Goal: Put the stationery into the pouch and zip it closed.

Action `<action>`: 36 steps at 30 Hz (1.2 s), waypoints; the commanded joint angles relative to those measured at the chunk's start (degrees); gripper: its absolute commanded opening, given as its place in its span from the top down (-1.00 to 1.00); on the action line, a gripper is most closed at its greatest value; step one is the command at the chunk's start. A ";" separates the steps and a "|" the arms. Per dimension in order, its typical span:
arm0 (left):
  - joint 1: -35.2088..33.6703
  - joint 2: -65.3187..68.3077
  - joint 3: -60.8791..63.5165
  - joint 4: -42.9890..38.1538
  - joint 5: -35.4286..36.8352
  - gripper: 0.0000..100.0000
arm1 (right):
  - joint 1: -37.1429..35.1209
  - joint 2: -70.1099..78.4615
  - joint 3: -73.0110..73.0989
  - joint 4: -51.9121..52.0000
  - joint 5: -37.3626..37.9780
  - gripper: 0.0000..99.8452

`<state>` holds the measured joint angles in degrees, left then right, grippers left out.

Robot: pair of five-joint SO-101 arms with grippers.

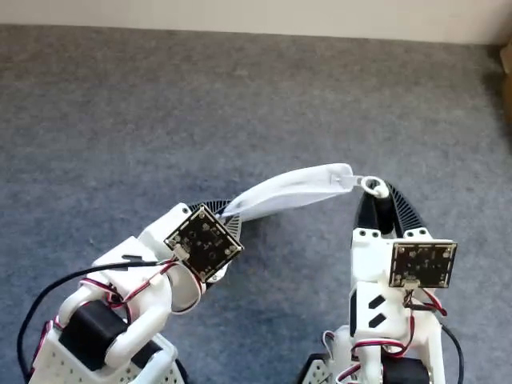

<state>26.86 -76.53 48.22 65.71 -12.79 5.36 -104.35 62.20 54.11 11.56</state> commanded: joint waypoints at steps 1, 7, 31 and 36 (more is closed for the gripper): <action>-2.86 -1.19 -1.19 0.09 -0.62 0.99 | 2.24 -0.31 -0.31 -1.89 -0.62 0.98; -6.90 -1.19 -3.74 0.97 -0.53 0.99 | 4.00 -0.31 -0.40 -1.89 -0.70 0.98; -11.74 -1.10 -4.62 0.97 1.32 0.99 | 2.95 -0.75 -0.22 0.22 -10.02 0.47; -11.82 -1.10 -4.53 0.88 1.41 0.99 | -2.77 -0.84 -0.75 5.41 -9.85 0.44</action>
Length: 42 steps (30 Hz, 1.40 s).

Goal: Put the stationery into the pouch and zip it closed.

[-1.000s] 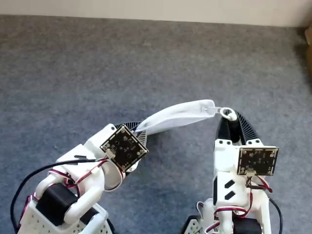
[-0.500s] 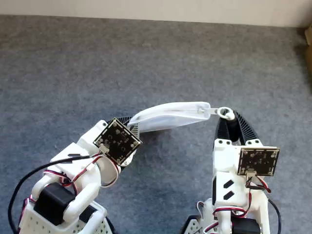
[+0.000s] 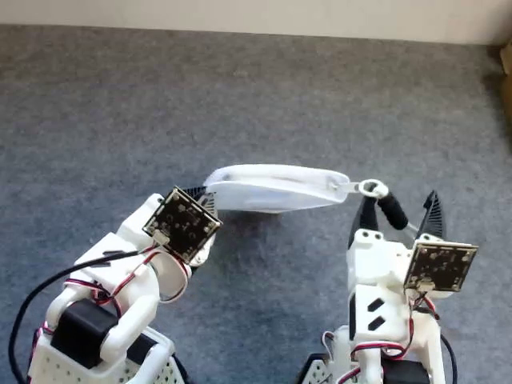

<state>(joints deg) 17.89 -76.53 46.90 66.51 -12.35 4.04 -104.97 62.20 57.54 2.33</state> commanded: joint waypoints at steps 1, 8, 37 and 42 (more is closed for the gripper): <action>-2.86 -1.10 -2.95 0.09 0.97 0.99 | -2.68 -0.22 -0.75 2.86 -0.62 0.44; -2.95 -1.10 1.71 -4.48 2.99 0.98 | -12.26 -0.22 -0.84 7.87 4.40 0.44; -7.78 -1.10 7.08 -11.60 10.11 0.72 | -32.31 -0.22 -0.57 14.81 10.99 0.44; -14.37 -1.10 5.14 -12.13 14.95 0.72 | -32.31 -0.22 -0.48 14.81 10.99 0.44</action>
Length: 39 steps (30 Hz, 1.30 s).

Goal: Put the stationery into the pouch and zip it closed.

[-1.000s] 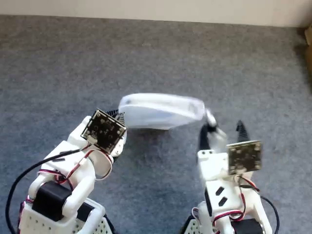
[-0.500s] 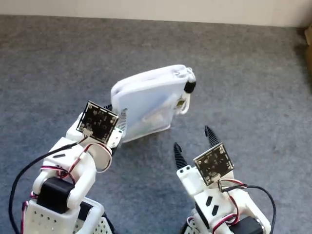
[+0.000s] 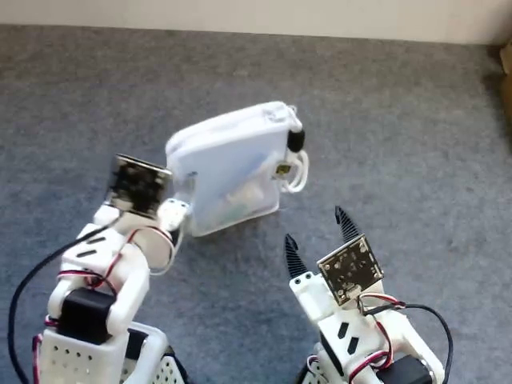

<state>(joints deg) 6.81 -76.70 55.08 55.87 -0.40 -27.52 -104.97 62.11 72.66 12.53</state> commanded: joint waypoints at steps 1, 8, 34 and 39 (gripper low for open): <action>-4.35 -0.92 -3.21 -1.49 4.04 0.72 | -0.75 -0.22 -0.40 -0.31 0.79 0.44; -9.98 -1.01 -3.47 -2.29 10.02 0.72 | -0.75 -0.22 -0.31 -0.31 0.79 0.44; -9.63 -1.01 -3.03 -2.11 10.02 0.99 | -0.66 -0.22 0.04 -3.56 0.79 0.71; -7.34 -2.33 -2.59 -2.02 9.85 0.99 | -0.57 -0.22 -0.13 -3.56 0.44 0.75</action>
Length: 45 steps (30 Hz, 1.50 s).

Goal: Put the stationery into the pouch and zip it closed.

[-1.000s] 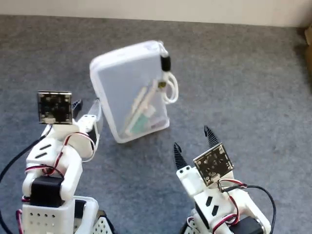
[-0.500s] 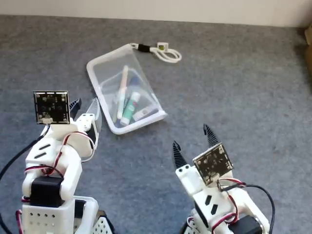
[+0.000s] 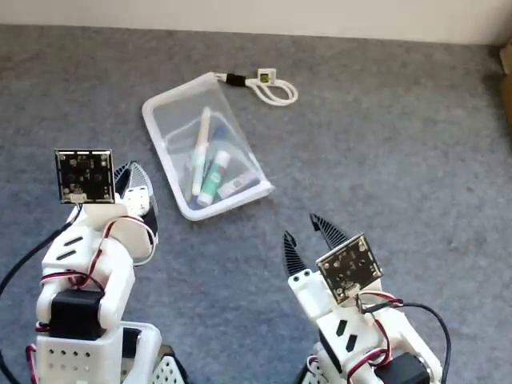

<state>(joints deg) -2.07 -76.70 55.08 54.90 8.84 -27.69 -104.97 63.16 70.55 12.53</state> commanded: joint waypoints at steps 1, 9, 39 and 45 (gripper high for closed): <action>2.15 -3.74 -1.71 -1.23 0.53 0.99 | -0.40 -0.22 -1.19 -1.45 0.44 0.80; 4.18 -21.49 6.11 -1.41 0.44 0.99 | -0.40 -0.22 -1.10 -1.45 0.44 0.96; 7.34 -27.65 9.63 -3.08 -5.01 0.99 | 10.59 -0.31 -0.57 -8.75 -11.69 0.96; 7.34 -27.65 9.63 -2.99 -5.01 0.99 | 12.88 -0.40 -0.57 -8.84 -12.57 0.99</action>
<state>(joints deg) 4.18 -103.96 65.01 53.14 4.44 -16.53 -104.97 63.16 63.43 1.19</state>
